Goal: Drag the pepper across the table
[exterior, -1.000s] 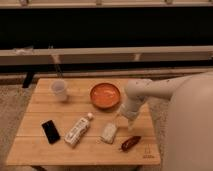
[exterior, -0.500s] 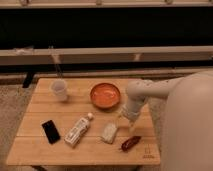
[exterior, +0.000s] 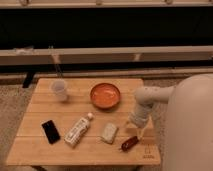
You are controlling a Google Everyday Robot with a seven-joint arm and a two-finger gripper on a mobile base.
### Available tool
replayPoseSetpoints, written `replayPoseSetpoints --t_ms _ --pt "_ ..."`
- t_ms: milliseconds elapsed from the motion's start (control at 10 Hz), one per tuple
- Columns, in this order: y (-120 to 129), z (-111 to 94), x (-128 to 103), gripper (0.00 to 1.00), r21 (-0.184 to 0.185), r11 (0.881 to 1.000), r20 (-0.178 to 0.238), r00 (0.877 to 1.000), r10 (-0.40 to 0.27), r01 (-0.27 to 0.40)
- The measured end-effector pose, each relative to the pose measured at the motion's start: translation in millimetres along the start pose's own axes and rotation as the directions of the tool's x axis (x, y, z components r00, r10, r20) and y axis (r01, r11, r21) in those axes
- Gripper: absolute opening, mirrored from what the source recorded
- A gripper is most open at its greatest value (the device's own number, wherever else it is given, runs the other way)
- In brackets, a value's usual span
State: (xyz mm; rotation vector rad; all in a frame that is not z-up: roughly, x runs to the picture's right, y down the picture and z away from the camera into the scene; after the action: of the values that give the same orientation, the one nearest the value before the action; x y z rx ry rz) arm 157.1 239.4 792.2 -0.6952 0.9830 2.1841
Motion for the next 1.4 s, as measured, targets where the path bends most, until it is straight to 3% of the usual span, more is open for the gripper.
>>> replayPoseSetpoints --t_ms 300,500,600,800,1000,1400 --pt "-14.0 14.0 0.4 0.65 0.000 0.999 -0.031 0.999 0.044 -0.044" --pt "-19.4 24.7 2.4 0.65 -0.023 0.997 -0.042 0.996 0.076 -0.077" --pt "-22.0 27.5 2.6 0.60 -0.031 0.996 -0.042 0.995 0.085 -0.087" --pt "-8.3 18.6 -0.4 0.42 -0.026 0.998 -0.031 0.998 0.055 -0.056" --pt "-8.0 7.4 -1.5 0.37 -0.028 0.998 -0.030 0.998 0.058 -0.058" --pt "13.1 11.2 -5.1 0.10 -0.038 0.999 -0.021 0.999 0.032 -0.033"
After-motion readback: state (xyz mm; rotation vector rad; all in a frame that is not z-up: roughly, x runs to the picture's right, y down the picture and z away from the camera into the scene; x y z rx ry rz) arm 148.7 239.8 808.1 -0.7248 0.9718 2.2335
